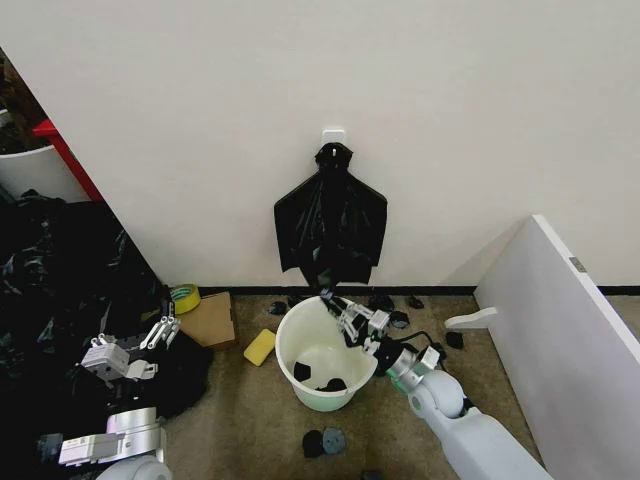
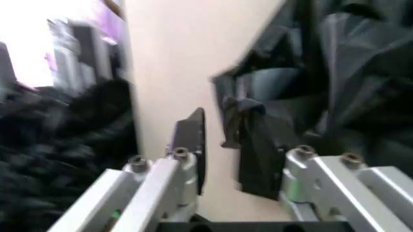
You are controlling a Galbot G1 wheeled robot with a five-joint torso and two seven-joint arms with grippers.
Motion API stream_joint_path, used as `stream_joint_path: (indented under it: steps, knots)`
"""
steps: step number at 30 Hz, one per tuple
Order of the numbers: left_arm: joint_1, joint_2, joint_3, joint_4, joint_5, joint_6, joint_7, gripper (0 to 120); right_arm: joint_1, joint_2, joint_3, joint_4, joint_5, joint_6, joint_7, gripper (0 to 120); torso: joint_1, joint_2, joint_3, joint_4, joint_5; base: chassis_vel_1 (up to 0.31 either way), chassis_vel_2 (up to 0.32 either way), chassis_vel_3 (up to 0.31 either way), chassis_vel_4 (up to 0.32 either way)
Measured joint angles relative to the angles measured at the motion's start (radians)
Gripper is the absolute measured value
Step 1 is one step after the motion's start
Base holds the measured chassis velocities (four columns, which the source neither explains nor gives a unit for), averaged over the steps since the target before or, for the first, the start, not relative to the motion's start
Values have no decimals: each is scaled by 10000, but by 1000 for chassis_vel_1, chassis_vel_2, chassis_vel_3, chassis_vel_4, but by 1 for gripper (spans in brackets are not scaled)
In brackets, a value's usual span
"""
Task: Place the garbage bag over the trash bin.
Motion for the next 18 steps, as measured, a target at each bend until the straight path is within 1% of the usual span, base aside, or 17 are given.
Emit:
stream_joint_path:
  steps: [1, 2, 3, 4, 5, 6, 7, 8, 10, 12, 13, 14, 15, 17, 18]
  knots:
    - [0, 8, -1, 3, 0, 0, 0, 100, -210, -125, 22, 327, -456, -257, 783, 30, 0, 0, 0, -2, 0, 0, 0, 0, 0]
    - [0, 12, -2, 5, 1, 0, 0, 100, -276, -161, 29, 437, -591, -344, 1028, 31, 0, 0, 0, -3, -1, 0, 0, 0, 0]
    - [-12, 33, -10, 24, 1, -1, -1, 100, -638, -343, 71, 1015, -1233, -746, 2160, 39, 0, 0, 0, -4, 0, 0, 0, 0, 0]
    - [-20, 36, -13, 32, 1, -2, -3, 100, -758, -400, 98, 1218, -1444, -875, 2459, 41, 0, 0, 0, -4, 0, 0, 0, 0, 0]
    - [-37, 44, -16, 52, 1, -2, -10, 100, -981, -486, 169, 1598, -1861, -1074, 2929, 46, 0, 0, 0, -4, -1, 0, 0, 0, 0]
    - [-37, 44, -16, 52, 1, -2, -10, 100, -981, -486, 169, 1598, -1861, -1074, 2929, 46, 0, 0, 0, -4, -1, 0, 0, 0, 0]
    - [-47, 45, -14, 67, 1, -3, -11, 100, -1121, -537, 223, 1883, -2242, -1230, 3285, 51, 0, 0, 0, -3, -2, 0, 0, 0, 0]
    - [-54, 44, -11, 76, 1, -3, -12, 100, -1176, -555, 248, 2012, -2454, -1312, 3454, 52, 0, 0, -1, -3, -1, 0, 0, 0, 0]
    - [-79, 26, 20, 99, 14, -5, -15, 100, -1310, -589, 326, 2424, -3332, -1711, 4086, 61, 0, 0, 0, -2, -1, 0, 0, 0, 0]
    - [-98, 7, 48, 118, 35, -8, -18, 100, -1410, -658, 331, 2951, -4225, -2675, 5106, 71, 0, 0, 0, -1, 0, 0, 0, 0, 0]
    - [-101, 11, 46, 130, 36, -12, -25, 100, -1484, -724, 255, 3256, -4386, -3375, 5665, 76, 0, 0, 0, 0, -1, 0, 0, 0, 0]
    - [-101, 11, 46, 130, 36, -12, -25, 100, -1484, -724, 255, 3256, -4386, -3375, 5665, 76, 0, 0, 0, 0, -1, 0, 0, 0, 0]
    - [-101, 16, 43, 134, 36, -14, -26, 100, -1517, -750, 217, 3381, -4388, -3644, 5852, 78, 0, 0, 0, 0, 0, 0, 0, 0, 0]
    - [-103, 63, 3, 163, 20, -32, -37, 100, -1664, -903, -54, 4036, -3921, -4863, 6554, 86, 0, 0, -1, -2, -2, 0, 0, 0, 0]
    - [-105, 108, -43, 189, -3, -56, -52, 100, -1759, -1009, -307, 4529, -3198, -5682, 6902, 90, 0, 0, -1, -2, -1, 0, 0, 0, 0]
